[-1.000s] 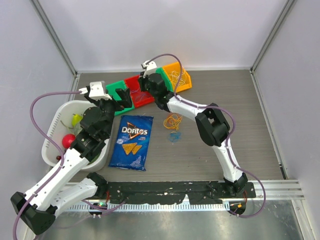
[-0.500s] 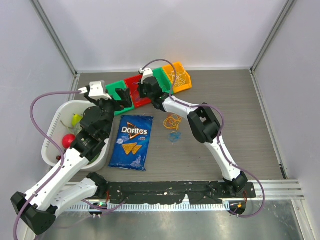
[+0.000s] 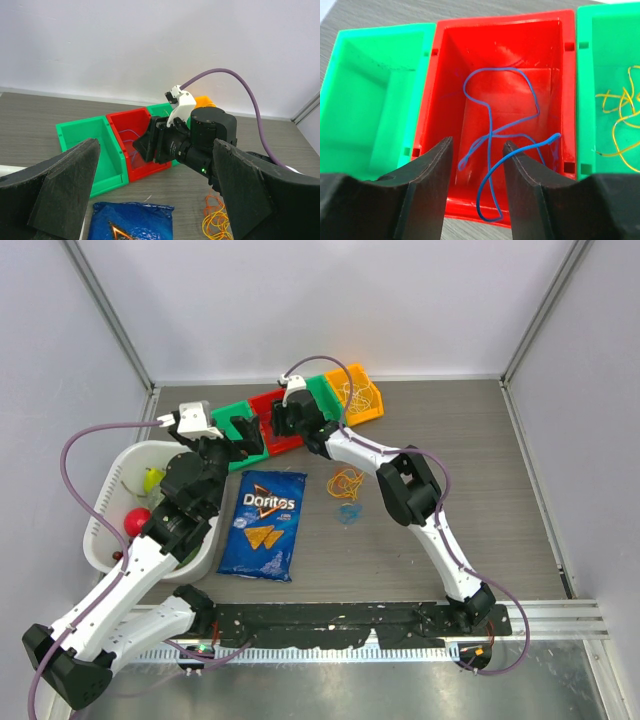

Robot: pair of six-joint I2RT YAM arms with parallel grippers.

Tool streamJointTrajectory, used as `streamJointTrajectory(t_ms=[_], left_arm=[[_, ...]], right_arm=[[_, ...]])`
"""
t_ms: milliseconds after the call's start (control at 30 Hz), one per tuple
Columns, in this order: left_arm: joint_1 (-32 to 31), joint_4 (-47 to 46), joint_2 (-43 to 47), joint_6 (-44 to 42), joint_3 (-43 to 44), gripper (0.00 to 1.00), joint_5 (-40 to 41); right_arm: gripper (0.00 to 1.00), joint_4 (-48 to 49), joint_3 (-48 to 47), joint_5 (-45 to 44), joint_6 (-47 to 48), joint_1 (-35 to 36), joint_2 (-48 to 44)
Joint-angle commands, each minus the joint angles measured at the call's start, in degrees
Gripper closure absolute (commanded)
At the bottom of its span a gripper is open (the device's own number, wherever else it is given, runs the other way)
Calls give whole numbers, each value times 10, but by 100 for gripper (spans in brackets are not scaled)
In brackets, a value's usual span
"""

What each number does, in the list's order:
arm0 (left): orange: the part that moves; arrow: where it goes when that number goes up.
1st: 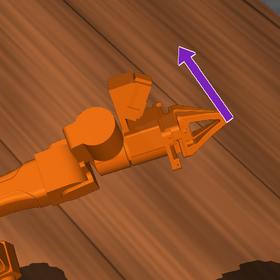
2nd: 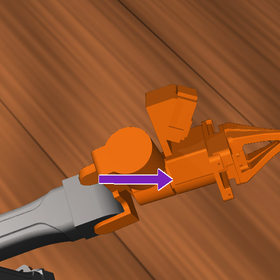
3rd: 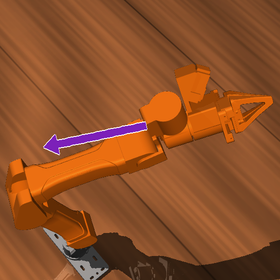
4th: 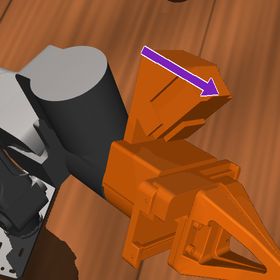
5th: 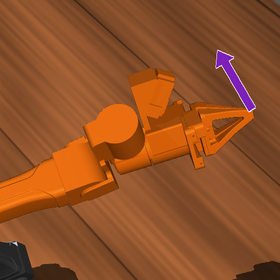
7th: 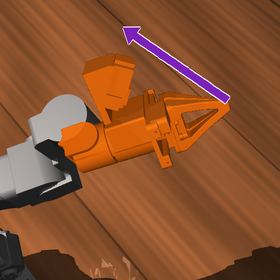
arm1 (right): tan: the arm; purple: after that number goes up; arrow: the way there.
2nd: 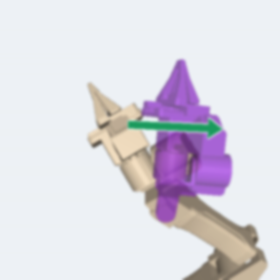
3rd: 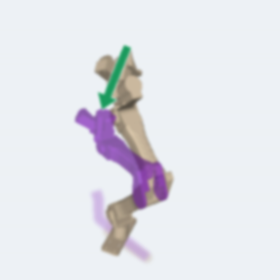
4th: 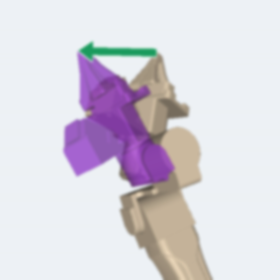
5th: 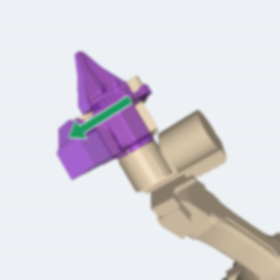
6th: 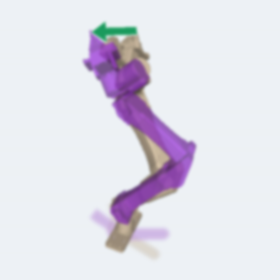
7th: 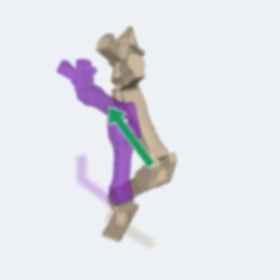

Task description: Untangle the cables

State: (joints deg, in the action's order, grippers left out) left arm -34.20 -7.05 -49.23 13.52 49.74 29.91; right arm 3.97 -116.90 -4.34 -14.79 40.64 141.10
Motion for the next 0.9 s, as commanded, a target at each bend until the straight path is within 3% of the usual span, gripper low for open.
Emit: streamJointTrajectory(t_ms=[0,300,367,400,433,467,533,867], left_arm=[[3,-29,5,11,2,0,-4],[3,-25,1,12,4,0,-6],[4,-24,0,14,5,0,-8],[3,-24,1,15,5,0,-10],[4,-24,0,15,5,0,-11],[3,-24,0,16,5,0,-10],[4,-24,-2,16,5,0,-8],[7,-23,-6,19,5,0,-13]], right_arm=[[48,-36,-14,-3,-2,0,-60],[43,-85,-34,-22,13,-6,-52],[55,-73,-34,-27,16,-6,-49],[71,-68,-36,-30,17,-6,-45],[78,-56,-43,-32,22,-6,-37],[91,-55,-49,-37,20,-6,-30],[99,-53,-77,-40,27,-6,-10],[99,48,-179,-48,45,-6,107]])
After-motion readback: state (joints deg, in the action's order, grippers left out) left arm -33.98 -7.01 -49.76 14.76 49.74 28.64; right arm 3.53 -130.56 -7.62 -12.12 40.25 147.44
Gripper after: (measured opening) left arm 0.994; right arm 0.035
